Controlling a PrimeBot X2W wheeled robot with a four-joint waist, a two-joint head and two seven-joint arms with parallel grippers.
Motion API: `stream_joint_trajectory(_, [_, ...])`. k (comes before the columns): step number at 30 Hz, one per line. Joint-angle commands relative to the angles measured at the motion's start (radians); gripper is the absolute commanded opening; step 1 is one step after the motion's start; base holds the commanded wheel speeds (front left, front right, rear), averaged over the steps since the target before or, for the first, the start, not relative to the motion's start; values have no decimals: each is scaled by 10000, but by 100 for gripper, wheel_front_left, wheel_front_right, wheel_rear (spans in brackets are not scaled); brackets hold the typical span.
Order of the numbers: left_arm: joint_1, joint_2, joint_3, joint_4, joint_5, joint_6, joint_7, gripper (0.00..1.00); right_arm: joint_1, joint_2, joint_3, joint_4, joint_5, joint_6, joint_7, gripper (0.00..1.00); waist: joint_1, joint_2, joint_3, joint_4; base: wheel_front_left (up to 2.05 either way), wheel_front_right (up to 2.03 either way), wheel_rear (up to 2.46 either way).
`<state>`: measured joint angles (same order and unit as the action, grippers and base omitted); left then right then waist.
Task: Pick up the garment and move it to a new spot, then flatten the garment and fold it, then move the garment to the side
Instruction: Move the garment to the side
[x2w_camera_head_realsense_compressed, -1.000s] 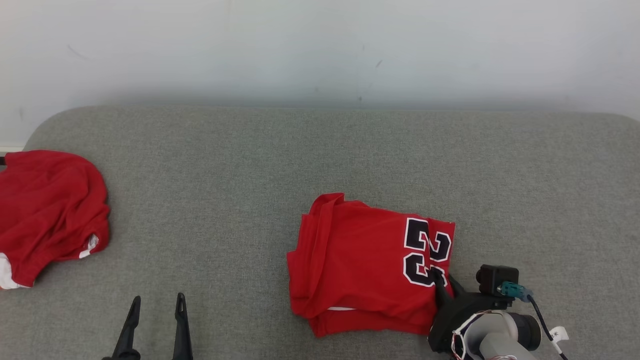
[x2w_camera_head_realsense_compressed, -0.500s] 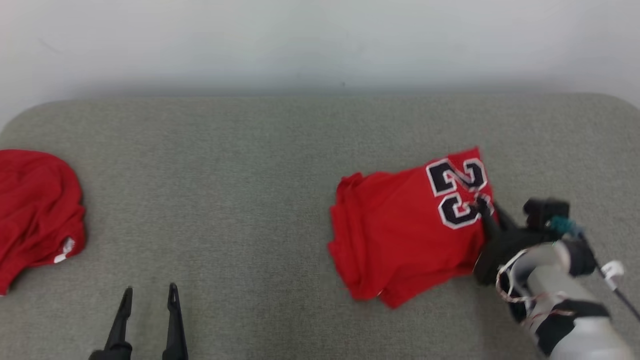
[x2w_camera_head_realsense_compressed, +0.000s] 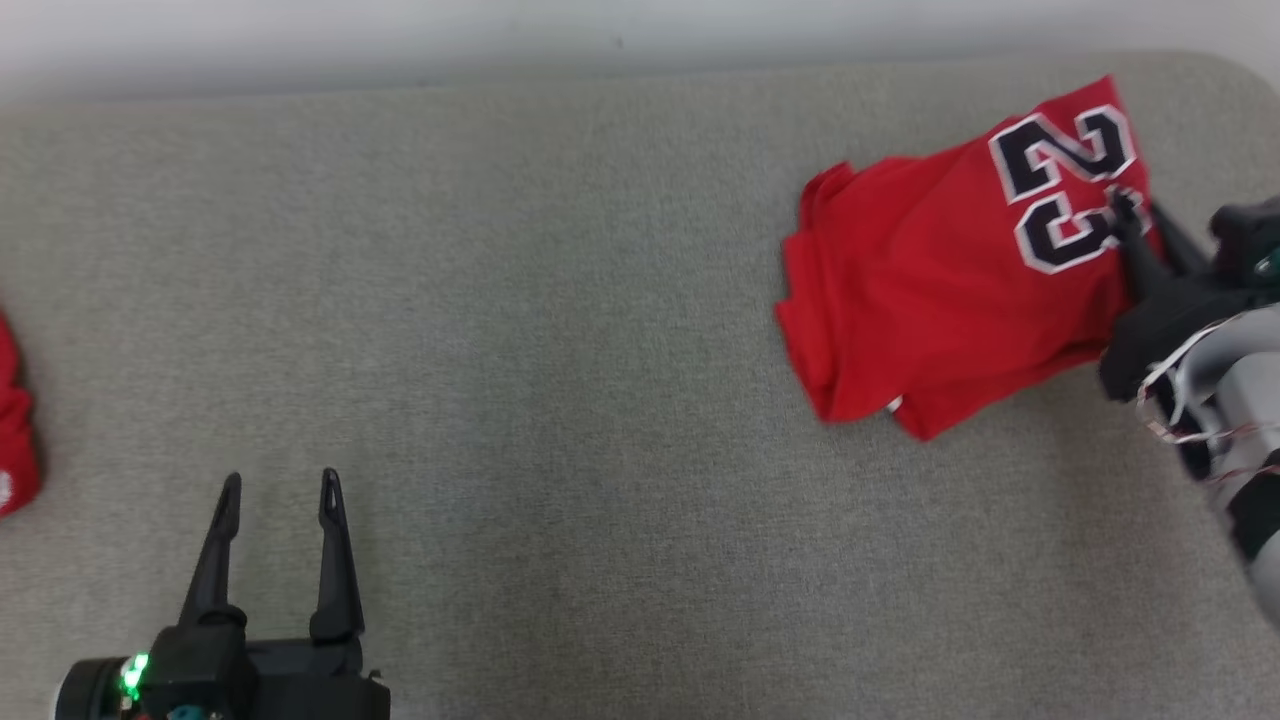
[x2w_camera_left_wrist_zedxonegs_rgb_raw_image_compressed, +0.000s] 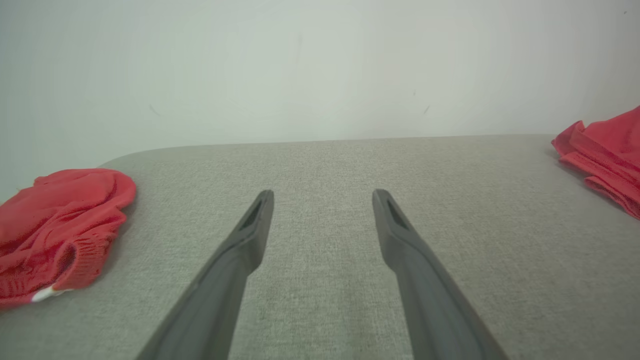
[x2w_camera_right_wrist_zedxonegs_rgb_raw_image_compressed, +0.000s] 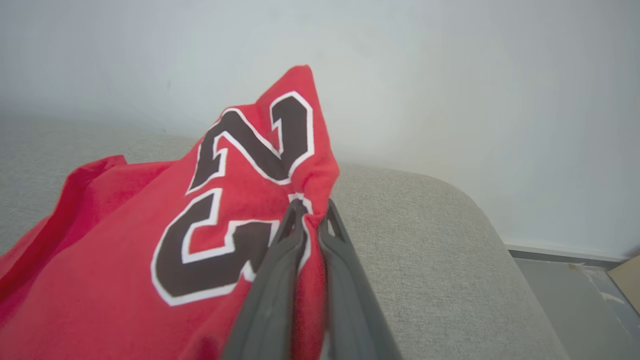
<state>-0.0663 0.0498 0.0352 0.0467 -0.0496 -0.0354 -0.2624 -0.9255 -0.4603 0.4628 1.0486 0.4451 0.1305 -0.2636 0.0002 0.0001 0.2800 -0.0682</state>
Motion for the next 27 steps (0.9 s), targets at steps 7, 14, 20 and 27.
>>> stream_joint_trajectory(7, [-453, 45, 5, -389, 383, -102, -31, 100, -989, -953, 414, 495, 84, 0, -10, 0, -2, -1, 1048, -412, 0, 0, 0])
stream_joint_trajectory(14, [-574, 84, -47, -734, 458, -109, -31, 100, -1798, -1726, 672, 968, -18, 0, -10, 0, -2, -1, 1406, -319, 0, 0, 0])
stream_joint_trajectory(20, [-512, 107, -61, -928, 486, -33, -31, 100, -2321, -2079, 694, 1561, -62, 0, -3, 0, -2, -1, 1562, -246, 0, 0, 0])
stream_joint_trajectory(27, [-504, 107, -45, -1022, 465, 75, -31, 100, -2496, -2051, 796, 1931, -159, 0, -4, 100, -2, -1, 1601, -249, 0, 0, 0])
